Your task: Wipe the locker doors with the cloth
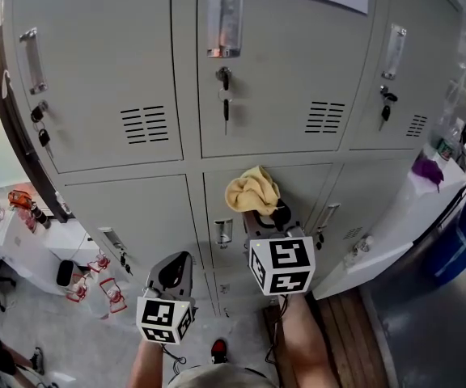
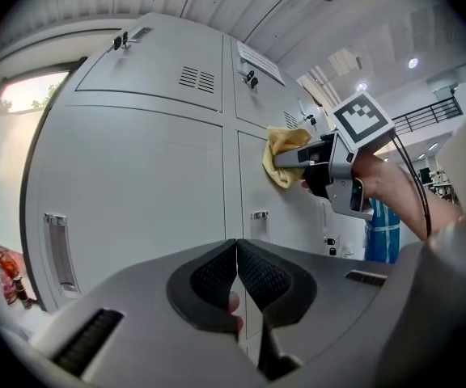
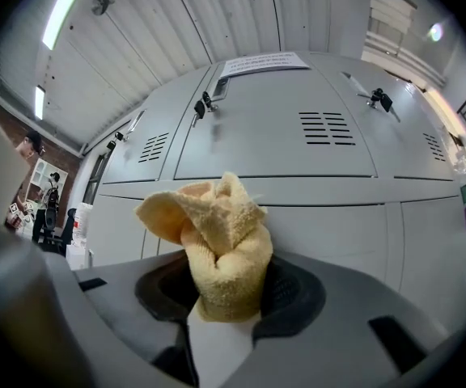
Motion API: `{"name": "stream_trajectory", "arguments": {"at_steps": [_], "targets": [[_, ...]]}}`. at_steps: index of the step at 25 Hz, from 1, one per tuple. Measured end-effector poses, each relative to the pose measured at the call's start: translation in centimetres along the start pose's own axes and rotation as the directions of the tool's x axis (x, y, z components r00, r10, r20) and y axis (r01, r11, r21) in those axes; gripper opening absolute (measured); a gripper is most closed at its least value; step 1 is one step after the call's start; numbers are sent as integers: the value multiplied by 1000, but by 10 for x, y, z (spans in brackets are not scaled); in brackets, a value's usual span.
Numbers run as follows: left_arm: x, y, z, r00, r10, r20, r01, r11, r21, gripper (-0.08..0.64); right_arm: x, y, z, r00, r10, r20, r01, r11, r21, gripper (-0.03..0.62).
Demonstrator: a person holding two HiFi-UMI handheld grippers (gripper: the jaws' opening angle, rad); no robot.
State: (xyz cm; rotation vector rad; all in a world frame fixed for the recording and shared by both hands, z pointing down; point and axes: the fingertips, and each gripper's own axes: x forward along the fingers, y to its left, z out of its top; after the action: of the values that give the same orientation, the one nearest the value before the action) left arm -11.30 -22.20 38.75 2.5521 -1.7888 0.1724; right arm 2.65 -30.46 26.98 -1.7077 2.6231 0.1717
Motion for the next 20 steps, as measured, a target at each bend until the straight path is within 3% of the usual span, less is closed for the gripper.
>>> {"name": "stream_trajectory", "arguments": {"at_steps": [20], "targets": [[11,-10,-1,999,-45,-6,45,999,-2,23,-28,-108,-13,974,-223,-40,222,975,-16,179]]}}
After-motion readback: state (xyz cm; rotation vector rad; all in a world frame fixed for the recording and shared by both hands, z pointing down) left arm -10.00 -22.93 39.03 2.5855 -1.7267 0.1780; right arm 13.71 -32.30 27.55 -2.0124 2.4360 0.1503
